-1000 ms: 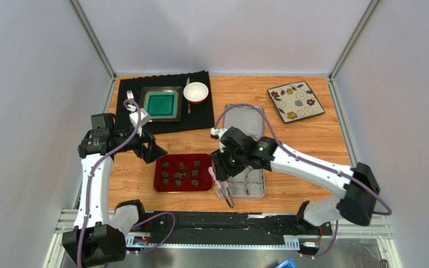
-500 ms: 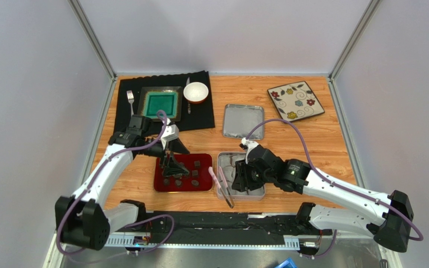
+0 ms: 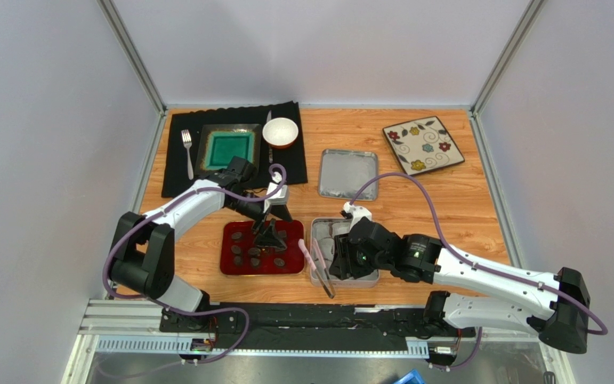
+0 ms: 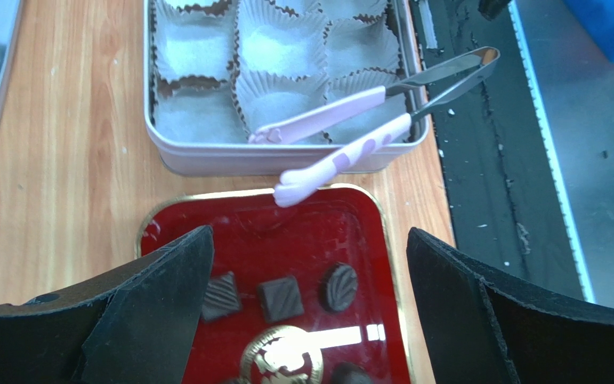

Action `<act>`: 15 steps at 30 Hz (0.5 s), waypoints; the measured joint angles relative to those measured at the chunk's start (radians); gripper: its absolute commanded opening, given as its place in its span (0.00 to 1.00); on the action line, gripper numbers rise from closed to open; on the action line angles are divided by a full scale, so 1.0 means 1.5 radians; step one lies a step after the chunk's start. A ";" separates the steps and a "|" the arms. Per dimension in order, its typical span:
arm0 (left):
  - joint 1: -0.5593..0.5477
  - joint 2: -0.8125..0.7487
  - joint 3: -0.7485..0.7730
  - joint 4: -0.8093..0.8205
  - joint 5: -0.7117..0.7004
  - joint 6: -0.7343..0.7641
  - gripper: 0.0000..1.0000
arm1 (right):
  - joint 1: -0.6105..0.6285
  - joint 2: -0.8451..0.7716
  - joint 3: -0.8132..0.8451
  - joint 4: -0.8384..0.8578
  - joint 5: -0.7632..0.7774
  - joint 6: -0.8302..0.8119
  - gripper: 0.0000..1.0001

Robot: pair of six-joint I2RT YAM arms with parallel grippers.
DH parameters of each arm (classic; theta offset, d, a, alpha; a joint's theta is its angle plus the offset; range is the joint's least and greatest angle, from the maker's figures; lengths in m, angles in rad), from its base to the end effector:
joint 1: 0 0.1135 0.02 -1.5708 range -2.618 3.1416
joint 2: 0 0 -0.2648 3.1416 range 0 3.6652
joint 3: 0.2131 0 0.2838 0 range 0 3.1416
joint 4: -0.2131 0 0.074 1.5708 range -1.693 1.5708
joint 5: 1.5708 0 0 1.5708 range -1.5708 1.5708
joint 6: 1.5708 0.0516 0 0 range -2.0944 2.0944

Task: Pack the chocolate
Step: Pick up the clamp from the packing box.

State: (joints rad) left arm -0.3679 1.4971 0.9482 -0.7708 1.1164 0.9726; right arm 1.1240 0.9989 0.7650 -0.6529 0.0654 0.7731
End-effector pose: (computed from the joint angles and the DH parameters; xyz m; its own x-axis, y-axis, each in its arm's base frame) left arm 0.2562 -0.1485 0.1904 -0.2064 0.4683 -0.8591 0.9531 -0.1025 -0.2848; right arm 0.1066 0.2147 0.2330 -0.8557 -0.1732 -0.4877 -0.3975 0.8234 0.4050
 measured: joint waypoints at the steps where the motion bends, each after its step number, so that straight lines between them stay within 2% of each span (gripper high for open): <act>1: -0.007 0.006 0.006 0.006 -0.004 0.002 0.94 | 0.003 0.001 0.000 0.000 0.004 0.003 0.45; 4: -0.025 0.026 0.022 0.017 -0.016 0.013 0.88 | 0.008 0.004 -0.005 0.007 0.009 0.009 0.44; 15: -0.079 0.090 0.037 0.018 -0.048 0.093 0.84 | 0.008 -0.024 -0.021 0.010 0.027 0.026 0.43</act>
State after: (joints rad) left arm -0.4858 1.6314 1.0035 -0.7437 1.0451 1.1114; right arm 1.1366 0.9634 0.7330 -0.6384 0.1062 0.8120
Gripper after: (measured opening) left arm 0.851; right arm 0.430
